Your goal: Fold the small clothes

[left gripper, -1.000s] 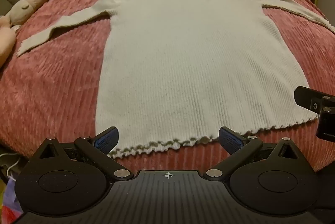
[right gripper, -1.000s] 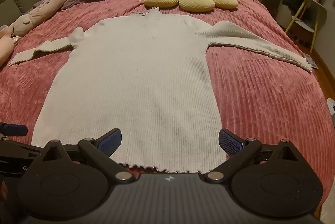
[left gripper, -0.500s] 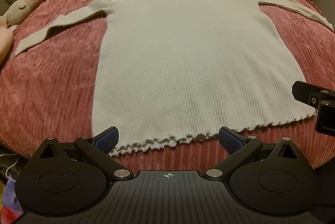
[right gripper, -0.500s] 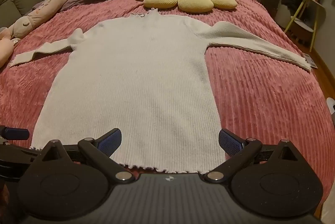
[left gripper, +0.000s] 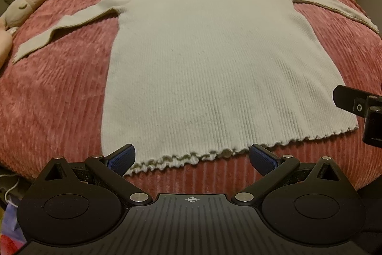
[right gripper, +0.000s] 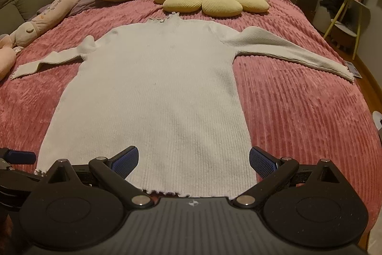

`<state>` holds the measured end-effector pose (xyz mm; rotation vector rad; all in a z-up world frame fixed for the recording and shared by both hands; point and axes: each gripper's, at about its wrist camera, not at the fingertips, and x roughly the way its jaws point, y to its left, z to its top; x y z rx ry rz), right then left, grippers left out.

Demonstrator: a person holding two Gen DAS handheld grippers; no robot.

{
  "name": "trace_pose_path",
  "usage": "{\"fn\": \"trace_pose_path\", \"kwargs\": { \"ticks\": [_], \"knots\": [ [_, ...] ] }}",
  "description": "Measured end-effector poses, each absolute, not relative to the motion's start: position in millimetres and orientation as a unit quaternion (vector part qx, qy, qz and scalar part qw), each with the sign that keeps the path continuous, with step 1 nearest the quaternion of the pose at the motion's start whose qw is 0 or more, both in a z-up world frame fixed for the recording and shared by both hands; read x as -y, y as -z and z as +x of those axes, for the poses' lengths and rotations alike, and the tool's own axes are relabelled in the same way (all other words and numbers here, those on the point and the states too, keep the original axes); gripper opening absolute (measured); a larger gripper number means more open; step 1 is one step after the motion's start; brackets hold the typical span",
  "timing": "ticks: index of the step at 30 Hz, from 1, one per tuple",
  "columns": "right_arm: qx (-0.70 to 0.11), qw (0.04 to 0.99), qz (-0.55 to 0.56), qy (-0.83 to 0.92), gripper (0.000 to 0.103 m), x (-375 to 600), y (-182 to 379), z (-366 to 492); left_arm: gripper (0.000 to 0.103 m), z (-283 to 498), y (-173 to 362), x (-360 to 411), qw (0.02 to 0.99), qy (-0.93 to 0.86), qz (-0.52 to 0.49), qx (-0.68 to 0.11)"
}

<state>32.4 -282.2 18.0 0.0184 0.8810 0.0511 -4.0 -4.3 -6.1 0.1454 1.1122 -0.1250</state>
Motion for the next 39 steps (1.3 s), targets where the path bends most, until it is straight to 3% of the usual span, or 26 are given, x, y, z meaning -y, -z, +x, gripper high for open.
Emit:
{"fn": "trace_pose_path", "kwargs": {
  "ticks": [39],
  "knots": [
    [-0.407,0.913,0.02,-0.036,0.099,284.7,-19.5,27.7,0.103,-1.4,10.8,0.5,0.842,0.052,0.061,-0.534]
  ]
}}
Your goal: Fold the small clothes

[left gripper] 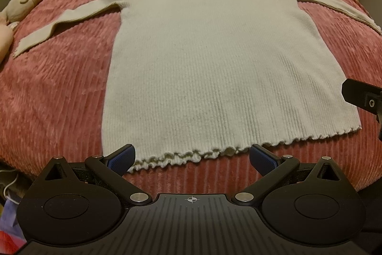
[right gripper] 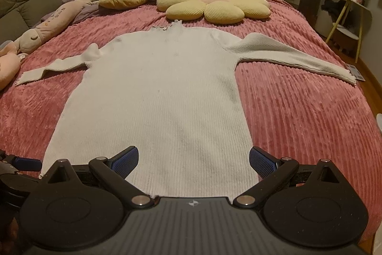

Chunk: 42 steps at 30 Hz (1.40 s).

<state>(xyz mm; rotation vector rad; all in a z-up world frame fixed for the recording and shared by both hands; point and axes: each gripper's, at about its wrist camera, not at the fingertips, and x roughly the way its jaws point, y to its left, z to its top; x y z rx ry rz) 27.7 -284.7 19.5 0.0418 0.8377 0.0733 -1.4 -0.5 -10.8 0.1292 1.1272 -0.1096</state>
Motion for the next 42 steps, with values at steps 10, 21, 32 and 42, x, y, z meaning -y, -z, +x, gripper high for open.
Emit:
{"fn": "trace_pose_path", "kwargs": {
  "ticks": [10,21,32,42],
  "knots": [
    [-0.403,0.913,0.038,-0.047,0.099,288.7,-20.2,28.3,0.103,-0.1,11.6,-0.5,0.84,0.051,0.061,-0.537],
    [-0.401,0.914,0.045,-0.049,0.099,291.7,-18.5,29.0,0.103,0.2,13.2,-0.5,0.839,0.049,0.064,-0.539],
    [-0.397,0.916,0.016,-0.05,0.099,283.3,-13.6,29.3,0.103,3.5,15.9,0.2,0.836,0.046,0.068,-0.543],
    [-0.393,0.918,0.007,-0.049,0.099,283.8,-9.6,31.2,0.103,6.8,21.0,2.9,0.834,0.045,0.071,-0.546]
  ]
}}
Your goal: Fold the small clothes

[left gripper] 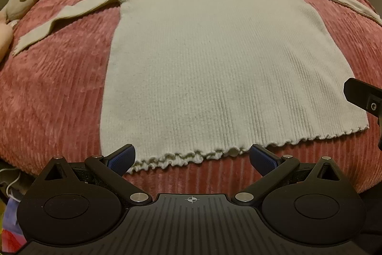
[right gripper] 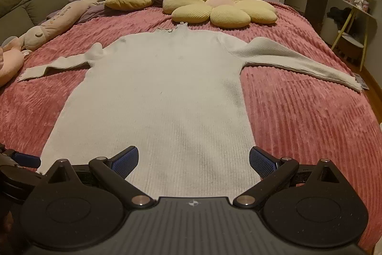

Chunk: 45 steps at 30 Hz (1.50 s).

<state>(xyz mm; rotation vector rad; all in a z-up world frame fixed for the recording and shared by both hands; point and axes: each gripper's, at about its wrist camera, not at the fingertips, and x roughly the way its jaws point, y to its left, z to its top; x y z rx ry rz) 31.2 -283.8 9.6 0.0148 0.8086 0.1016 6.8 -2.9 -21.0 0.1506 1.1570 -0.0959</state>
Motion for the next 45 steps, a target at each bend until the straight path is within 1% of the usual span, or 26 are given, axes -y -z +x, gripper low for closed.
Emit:
{"fn": "trace_pose_path", "kwargs": {
  "ticks": [9,16,20,22,26,30,32,34,35,36,37,39,41,42,43,45],
  "knots": [
    [-0.396,0.915,0.01,-0.071,0.099,285.8,-7.3,35.1,0.103,11.6,25.1,8.2,0.83,0.039,0.076,-0.55],
    [-0.402,0.908,0.06,-0.1,0.099,300.6,1.7,42.0,0.103,18.3,33.1,11.2,0.83,0.038,0.07,-0.553],
    [-0.426,0.888,0.098,-0.144,0.099,320.9,21.2,57.8,0.103,30.4,32.9,18.1,0.841,0.043,0.075,-0.534],
    [-0.414,0.887,0.139,-0.15,0.099,349.5,27.2,71.9,0.103,43.2,30.9,20.8,0.851,0.037,0.078,-0.518],
    [-0.344,0.907,0.239,-0.048,0.099,447.4,26.3,114.2,0.103,78.0,32.6,25.6,0.864,0.021,0.08,-0.496],
    [-0.287,0.898,0.333,0.04,0.099,555.8,40.9,159.4,0.103,112.1,37.2,30.4,0.872,0.012,0.059,-0.486],
    [-0.264,0.883,0.38,0.076,0.091,602.4,53.4,178.0,0.103,124.7,40.9,33.8,0.876,0.009,0.052,-0.48],
    [-0.245,0.865,0.424,0.11,0.069,641.7,66.1,195.4,0.103,135.1,45.2,35.6,0.88,0.0,0.048,-0.472],
    [-0.236,0.857,0.443,0.115,0.067,656.2,71.6,202.1,0.103,139.8,48.3,36.3,0.88,-0.002,0.048,-0.472],
    [-0.23,0.847,0.462,0.126,0.061,669.6,77.3,207.8,0.103,144.3,51.6,37.8,0.879,-0.006,0.047,-0.475],
    [-0.22,0.837,0.48,0.144,0.051,683.6,84.8,212.8,0.103,148.7,55.9,38.2,0.876,-0.011,0.043,-0.48],
    [-0.22,0.822,0.498,0.168,0.043,699.6,97.6,223.3,0.103,152.4,63.6,36.6,0.872,-0.014,0.03,-0.488],
    [-0.224,0.806,0.515,0.187,0.042,713.2,113.1,232.8,0.103,150.7,66.9,33.3,0.876,-0.015,0.016,-0.483],
    [-0.221,0.803,0.522,0.186,0.038,718.7,118.6,233.8,0.103,150.0,68.1,30.6,0.877,-0.013,0.007,-0.48],
    [-0.219,0.801,0.525,0.188,0.032,723.3,124.3,236.1,0.103,149.4,69.1,28.0,0.877,-0.009,0.0,-0.48],
    [-0.22,0.801,0.522,0.195,0.023,725.8,129.9,241.4,0.103,149.5,70.8,21.5,0.878,0.005,-0.012,-0.478]
  ]
}}
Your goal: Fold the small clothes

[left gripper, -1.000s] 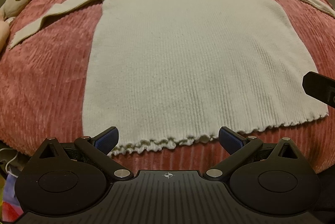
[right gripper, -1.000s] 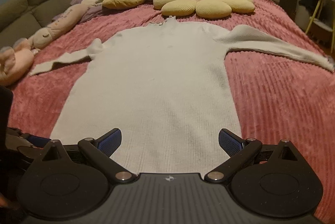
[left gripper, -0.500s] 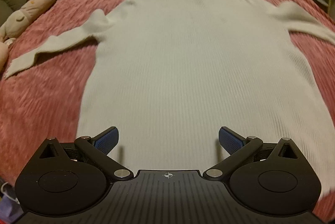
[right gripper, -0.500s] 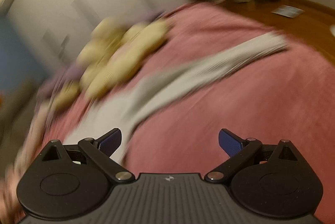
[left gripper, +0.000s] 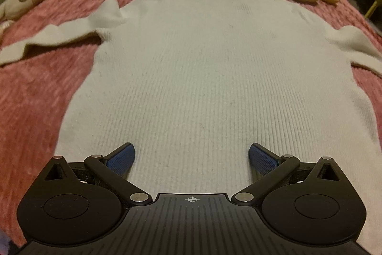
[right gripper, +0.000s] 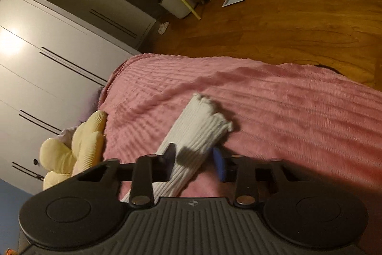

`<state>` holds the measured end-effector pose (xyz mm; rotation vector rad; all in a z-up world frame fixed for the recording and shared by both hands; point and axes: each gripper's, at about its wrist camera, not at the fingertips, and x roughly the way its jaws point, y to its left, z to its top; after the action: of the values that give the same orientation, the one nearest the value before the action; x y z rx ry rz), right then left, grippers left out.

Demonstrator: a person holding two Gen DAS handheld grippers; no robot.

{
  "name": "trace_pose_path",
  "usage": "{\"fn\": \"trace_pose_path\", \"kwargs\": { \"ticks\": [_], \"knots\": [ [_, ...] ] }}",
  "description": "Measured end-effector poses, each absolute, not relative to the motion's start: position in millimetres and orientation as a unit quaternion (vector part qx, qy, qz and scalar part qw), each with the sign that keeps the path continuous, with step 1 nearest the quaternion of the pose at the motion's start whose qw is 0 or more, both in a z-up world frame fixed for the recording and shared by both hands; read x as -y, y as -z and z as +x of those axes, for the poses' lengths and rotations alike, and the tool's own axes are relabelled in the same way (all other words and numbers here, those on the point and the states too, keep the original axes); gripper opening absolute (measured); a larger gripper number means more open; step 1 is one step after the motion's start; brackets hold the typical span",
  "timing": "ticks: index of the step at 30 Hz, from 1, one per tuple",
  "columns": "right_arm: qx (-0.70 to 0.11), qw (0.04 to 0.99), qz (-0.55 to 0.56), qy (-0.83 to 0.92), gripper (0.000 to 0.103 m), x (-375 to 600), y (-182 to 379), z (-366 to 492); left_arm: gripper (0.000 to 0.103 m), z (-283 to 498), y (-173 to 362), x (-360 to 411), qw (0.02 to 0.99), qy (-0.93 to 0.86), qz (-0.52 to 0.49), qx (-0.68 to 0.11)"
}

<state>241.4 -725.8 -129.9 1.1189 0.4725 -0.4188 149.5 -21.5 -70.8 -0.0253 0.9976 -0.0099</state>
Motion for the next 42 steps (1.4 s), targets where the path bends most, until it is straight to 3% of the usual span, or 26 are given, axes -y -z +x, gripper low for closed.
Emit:
{"fn": "trace_pose_path", "kwargs": {
  "ticks": [3,8,15,17,19,22,25,26,28,29,32,33,34,35,38,42],
  "knots": [
    [-0.228,0.814,0.494,0.201,0.013,725.4,129.5,247.8,0.103,148.3,72.9,15.0,0.878,0.017,-0.029,-0.478],
    [-0.239,0.86,0.397,0.213,0.01,696.2,94.8,260.3,0.103,152.5,68.0,16.3,0.875,0.024,-0.021,-0.483],
    [-0.177,0.964,0.198,-0.02,0.01,506.9,-2.9,290.4,0.103,171.4,22.1,10.9,0.903,0.103,-0.081,-0.409],
    [-0.178,0.964,0.169,-0.102,0.018,446.4,-10.2,292.8,0.103,184.3,9.0,12.3,0.908,0.128,-0.089,-0.389],
    [-0.212,0.949,0.159,-0.173,0.066,393.9,-4.1,294.3,0.103,205.5,2.6,12.2,0.904,0.155,-0.11,-0.383],
    [-0.24,0.934,0.19,-0.183,0.07,370.5,19.3,285.8,0.103,241.2,11.4,9.1,0.889,0.168,-0.152,-0.399],
    [-0.291,0.913,0.25,-0.141,0.066,387.8,49.5,270.8,0.103,283.2,32.0,13.0,0.855,0.18,-0.211,-0.438],
    [-0.301,0.908,0.262,-0.13,0.064,395.1,57.9,267.8,0.101,294.7,39.2,16.8,0.848,0.184,-0.225,-0.443],
    [-0.315,0.904,0.268,-0.107,0.063,409.7,72.7,253.5,0.086,313.9,53.4,26.1,0.839,0.188,-0.234,-0.454],
    [-0.321,0.903,0.268,-0.099,0.063,416.3,79.4,249.3,0.073,322.1,60.0,30.6,0.832,0.188,-0.237,-0.466],
    [-0.33,0.898,0.279,-0.086,0.063,435.4,89.7,234.9,0.066,336.8,83.2,39.6,0.803,0.186,-0.252,-0.507],
    [-0.33,0.896,0.284,-0.085,0.063,438.1,93.3,231.8,0.058,337.5,84.2,41.0,0.805,0.188,-0.254,-0.502],
    [-0.331,0.895,0.289,-0.084,0.063,439.7,95.2,229.2,0.044,338.3,83.9,42.4,0.808,0.194,-0.251,-0.497],
    [-0.331,0.893,0.292,-0.083,0.063,441.9,96.8,227.8,0.007,340.9,85.0,42.2,0.804,0.196,-0.254,-0.5],
    [-0.33,0.89,0.3,-0.091,0.063,442.0,100.6,224.3,0.008,341.4,74.9,33.8,0.8,0.201,-0.284,-0.488],
    [-0.318,0.886,0.318,-0.111,0.063,435.7,92.2,241.4,0.008,332.9,29.9,9.6,0.842,0.217,-0.244,-0.429]
  ]
}}
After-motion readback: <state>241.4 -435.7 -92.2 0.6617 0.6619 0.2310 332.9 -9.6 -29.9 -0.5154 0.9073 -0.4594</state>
